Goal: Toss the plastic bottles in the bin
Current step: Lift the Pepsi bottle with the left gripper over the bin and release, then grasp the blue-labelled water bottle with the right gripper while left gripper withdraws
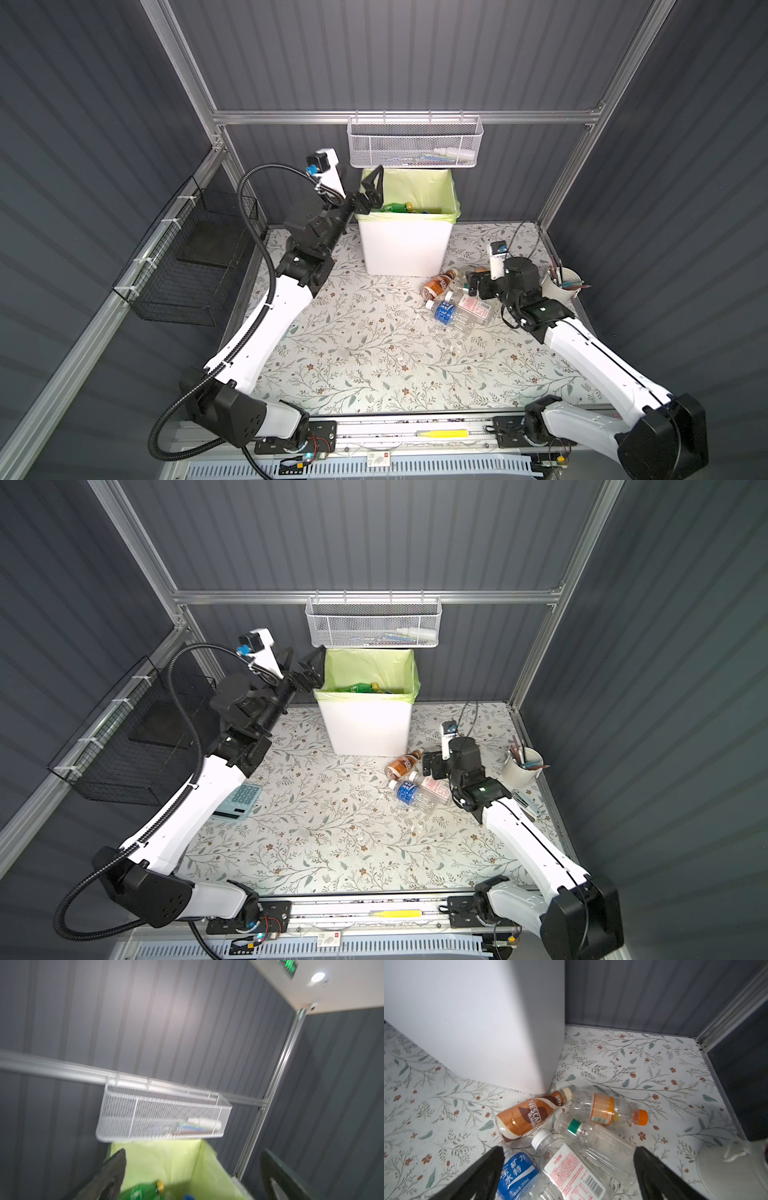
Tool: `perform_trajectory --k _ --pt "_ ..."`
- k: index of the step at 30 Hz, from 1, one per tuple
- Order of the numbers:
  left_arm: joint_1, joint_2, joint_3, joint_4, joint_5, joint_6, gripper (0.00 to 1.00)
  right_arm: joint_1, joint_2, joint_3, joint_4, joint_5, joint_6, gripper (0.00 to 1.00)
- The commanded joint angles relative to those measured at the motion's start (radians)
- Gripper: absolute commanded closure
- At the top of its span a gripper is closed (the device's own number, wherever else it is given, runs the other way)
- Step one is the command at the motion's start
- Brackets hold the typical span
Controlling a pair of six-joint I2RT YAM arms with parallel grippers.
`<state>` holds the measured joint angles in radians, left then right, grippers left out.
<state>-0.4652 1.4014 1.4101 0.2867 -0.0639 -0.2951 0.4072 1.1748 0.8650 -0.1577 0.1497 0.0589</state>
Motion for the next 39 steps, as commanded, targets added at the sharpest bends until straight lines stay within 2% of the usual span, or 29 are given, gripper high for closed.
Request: perform_trajectory --k 1,9,15,31,35,39 --pt "0.002 -0.053 -0.106 -0.03 -0.086 0.017 0.0 0.085 0.09 0.053 -0.141 0.028 -0.07 0.01" --pt "0.004 -0.167 -0.345 -0.108 -0.251 0.003 0.0 0.219 0.299 0.138 -0.313 0.068 -0.128 0.03" --pt "0.004 -0.211 -0.479 -0.163 -0.307 -0.038 0.0 0.268 0.391 0.166 -0.39 0.074 -0.143 0.06" --pt "0.013 -0.22 -0.599 -0.225 -0.325 -0.113 0.0 0.335 0.6 0.268 -0.458 0.099 -0.143 0.19" --pt "0.014 -0.22 -0.606 -0.23 -0.327 -0.115 0.0 0.348 0.643 0.309 -0.479 0.112 -0.129 0.26" --pt "0.015 -0.221 -0.619 -0.24 -0.335 -0.115 0.0 0.355 0.642 0.323 -0.475 0.103 -0.119 0.38"
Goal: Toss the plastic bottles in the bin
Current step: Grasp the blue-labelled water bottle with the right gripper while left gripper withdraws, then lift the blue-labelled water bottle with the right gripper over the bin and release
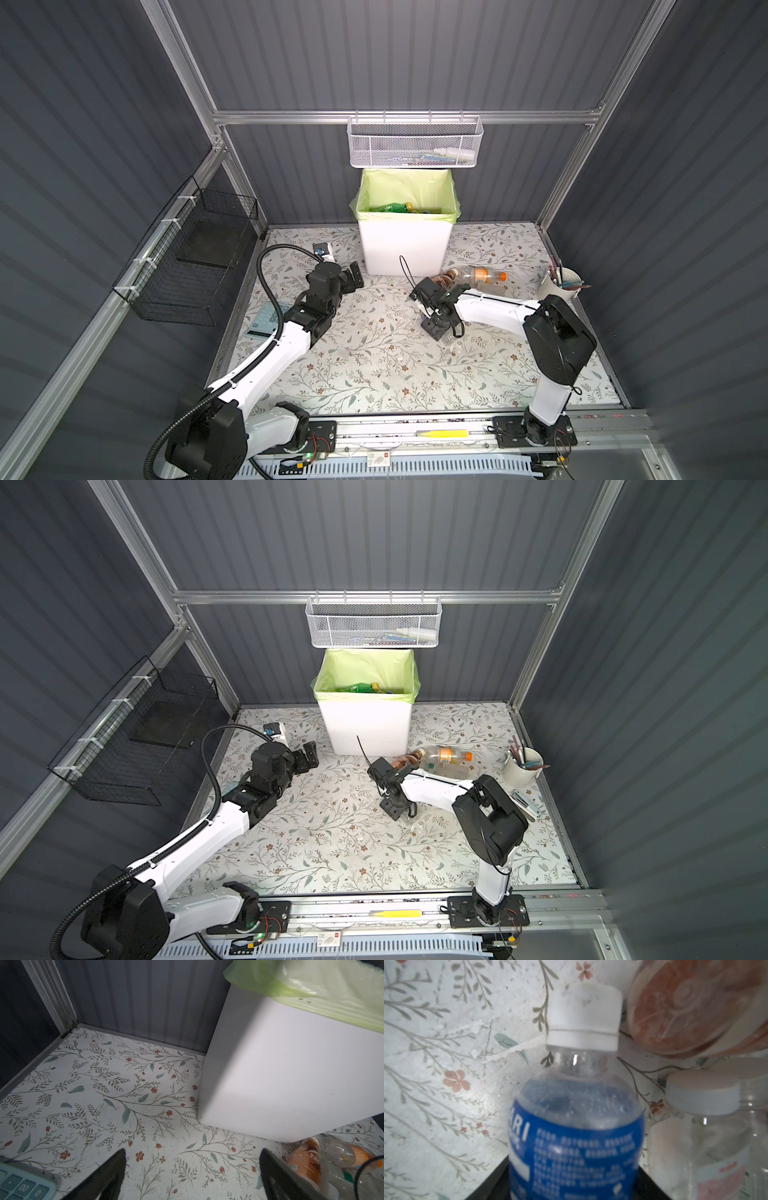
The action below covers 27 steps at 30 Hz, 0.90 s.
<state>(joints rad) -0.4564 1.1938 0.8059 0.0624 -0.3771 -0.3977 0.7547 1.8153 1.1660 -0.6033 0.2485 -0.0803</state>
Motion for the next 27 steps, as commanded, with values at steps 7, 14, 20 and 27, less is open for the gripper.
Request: perform_trajectory --k 7,14,20,27 --pt "0.01 -0.015 -0.052 -0.022 -0.046 -0.014 0.0 0.008 -0.153 0.02 0.038 -0.054 0.025 0.47" --pt "0.014 0.03 -0.072 -0.021 -0.048 -0.014 0.0 0.027 -0.432 0.143 0.127 -0.004 -0.062 0.46" --pt "0.014 0.095 -0.069 -0.002 0.005 -0.036 0.0 0.046 -0.629 0.283 0.444 0.074 -0.281 0.41" --pt "0.013 0.162 -0.059 0.029 0.085 -0.069 0.0 -0.067 -0.571 0.473 0.623 -0.08 -0.255 0.37"
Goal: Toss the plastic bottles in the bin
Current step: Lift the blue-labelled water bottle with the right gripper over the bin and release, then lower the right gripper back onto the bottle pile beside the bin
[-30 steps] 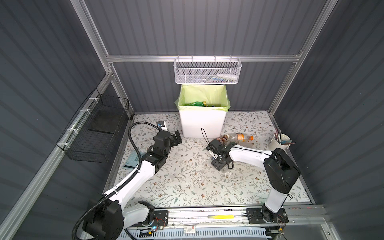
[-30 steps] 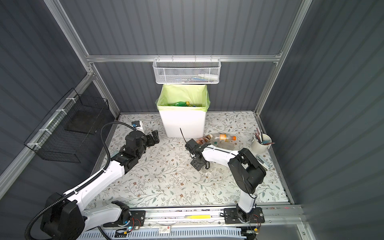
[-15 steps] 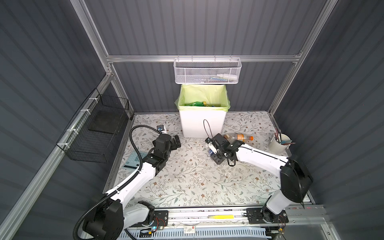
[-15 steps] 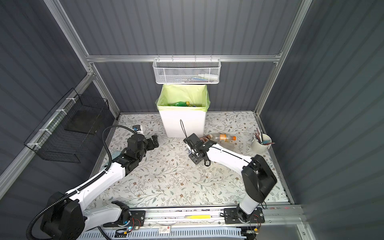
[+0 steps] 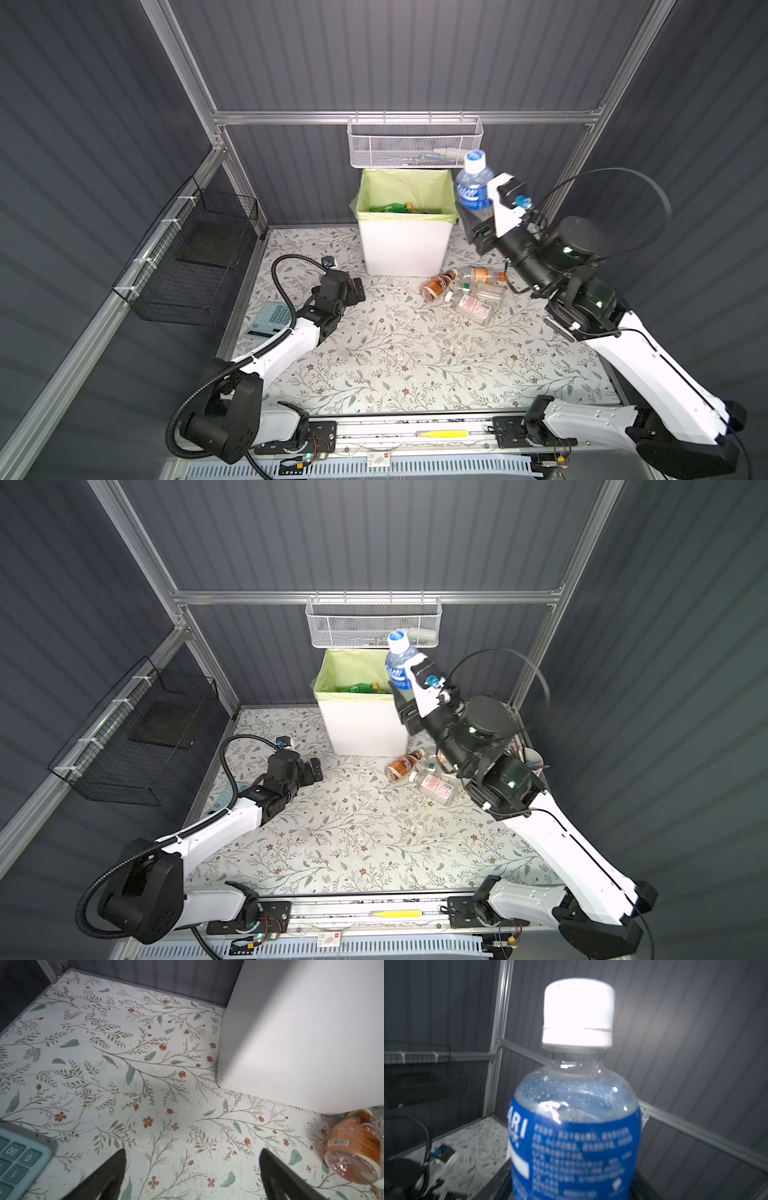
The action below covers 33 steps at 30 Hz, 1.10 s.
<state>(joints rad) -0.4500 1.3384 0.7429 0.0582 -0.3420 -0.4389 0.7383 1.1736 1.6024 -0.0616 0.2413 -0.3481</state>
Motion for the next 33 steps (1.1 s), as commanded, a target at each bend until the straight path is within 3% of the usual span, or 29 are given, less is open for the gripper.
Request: perform_trajectory --k 1,6,9,12,14,16,21,28,33 --pt "0.007 0.024 0.003 0.038 0.06 -0.032 0.0 -0.088 0.108 0.068 0.071 -0.116 0.063 0.37" --pt "0.007 0.046 -0.005 0.063 0.093 -0.052 0.0 -0.225 0.389 0.253 -0.076 -0.311 0.289 0.35" --pt "0.007 0.056 -0.011 0.07 0.103 -0.062 0.0 -0.252 0.632 0.496 -0.282 -0.417 0.335 0.3" --pt "0.007 0.059 -0.011 0.062 0.102 -0.056 0.0 -0.253 0.815 0.821 -0.515 -0.352 0.315 0.17" --pt "0.007 0.054 -0.012 0.05 0.096 -0.052 0.0 -0.252 0.82 0.905 -0.533 -0.282 0.315 0.03" --pt "0.008 0.049 -0.014 0.049 0.096 -0.046 0.0 -0.253 0.743 0.83 -0.456 -0.256 0.317 0.01" --pt "-0.014 0.026 -0.012 0.069 0.109 -0.003 0.0 -0.251 0.422 0.357 -0.103 -0.194 0.328 0.01" --pt "-0.103 0.011 0.033 0.043 0.037 0.124 0.0 -0.265 0.175 -0.041 -0.038 -0.082 0.314 0.01" --pt "-0.157 0.039 0.054 0.016 0.017 0.173 0.0 -0.301 0.031 -0.345 -0.035 -0.067 0.356 0.01"
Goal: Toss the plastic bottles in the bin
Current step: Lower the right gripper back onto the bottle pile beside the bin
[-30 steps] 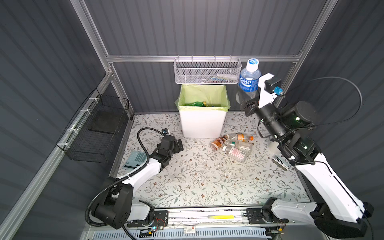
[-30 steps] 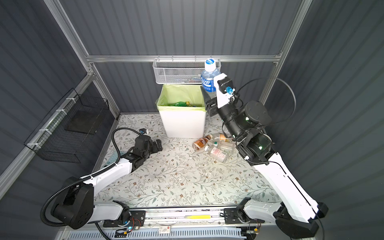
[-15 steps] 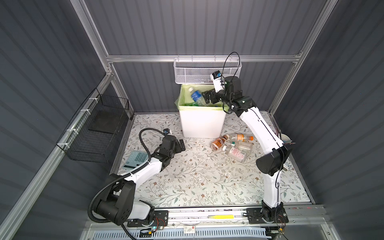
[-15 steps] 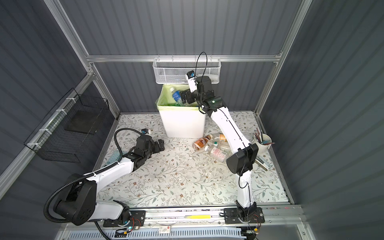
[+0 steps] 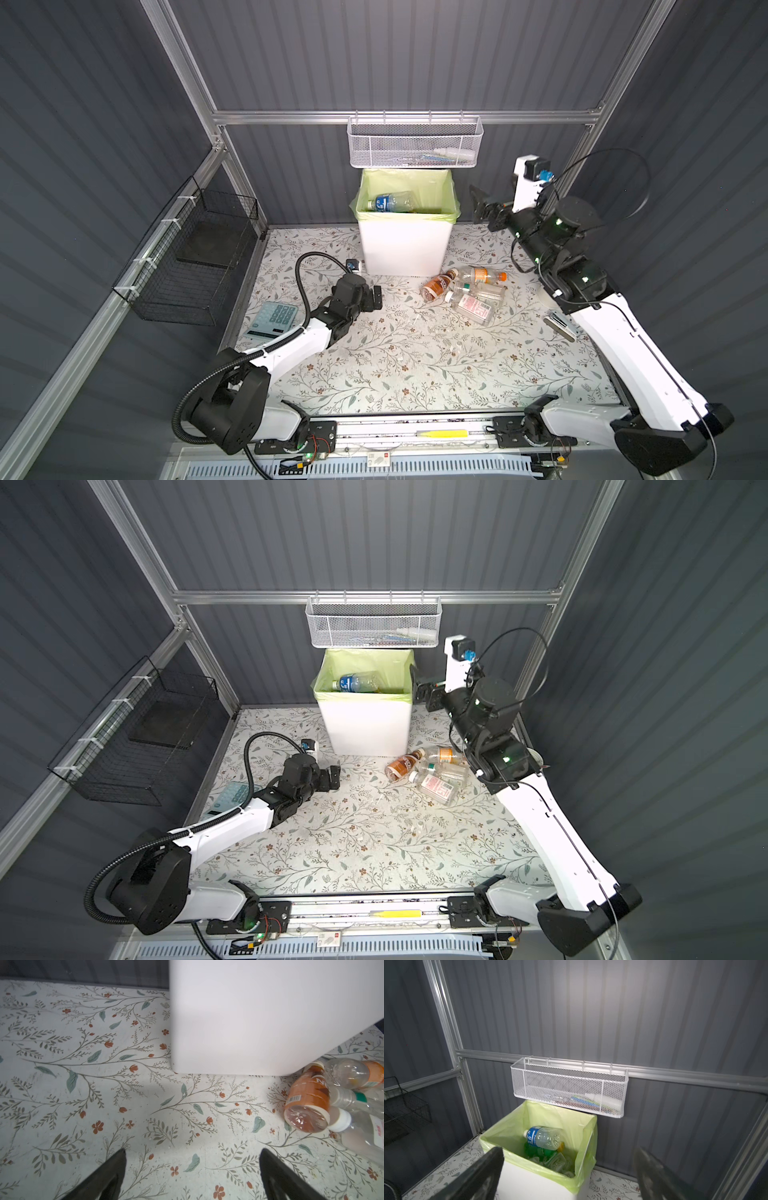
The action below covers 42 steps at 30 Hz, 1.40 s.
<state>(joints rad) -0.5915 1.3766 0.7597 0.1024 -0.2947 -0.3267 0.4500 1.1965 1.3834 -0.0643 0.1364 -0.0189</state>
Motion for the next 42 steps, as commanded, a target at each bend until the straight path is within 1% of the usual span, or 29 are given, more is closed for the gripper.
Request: perform_trajectory --k 1,5,8,11,14,20,31,33,37,40,42 --pt "-0.024 0.008 0.038 -0.031 -0.029 0.064 0.0 -0.016 -0.014 -0.19 -0.036 0.047 0.028 0.01" --pt "-0.045 0.024 0.035 -0.035 -0.026 0.073 0.0 -0.019 -0.059 -0.379 -0.092 0.031 0.055 0.01" --pt "-0.048 0.032 0.036 -0.039 -0.014 0.075 0.0 -0.017 -0.052 -0.49 -0.135 0.002 0.13 0.01" --pt "-0.048 0.039 0.034 -0.039 -0.007 0.068 0.0 -0.018 -0.042 -0.6 -0.118 -0.04 0.215 0.01" --pt "-0.048 0.051 0.032 -0.034 0.004 0.061 0.0 -0.017 0.006 -0.668 -0.101 -0.051 0.258 0.01" --pt "-0.048 0.069 0.034 -0.035 0.017 0.058 0.0 -0.024 0.13 -0.654 -0.148 -0.036 0.276 0.01" --pt "-0.048 0.067 0.02 -0.038 0.011 0.06 0.0 -0.032 0.237 -0.581 -0.179 -0.014 0.283 0.01" --pt "-0.048 0.07 0.02 -0.038 0.011 0.059 0.0 -0.033 0.262 -0.566 -0.191 -0.041 0.29 0.01" --pt "-0.048 0.075 0.02 -0.034 0.012 0.057 0.0 -0.03 0.293 -0.564 -0.196 -0.144 0.315 0.01" --pt "-0.047 0.076 0.018 -0.032 0.014 0.055 0.0 -0.019 0.295 -0.58 -0.187 -0.219 0.352 0.03" --pt "-0.048 0.078 0.016 -0.029 0.013 0.055 0.0 -0.004 0.292 -0.593 -0.178 -0.245 0.372 0.05"
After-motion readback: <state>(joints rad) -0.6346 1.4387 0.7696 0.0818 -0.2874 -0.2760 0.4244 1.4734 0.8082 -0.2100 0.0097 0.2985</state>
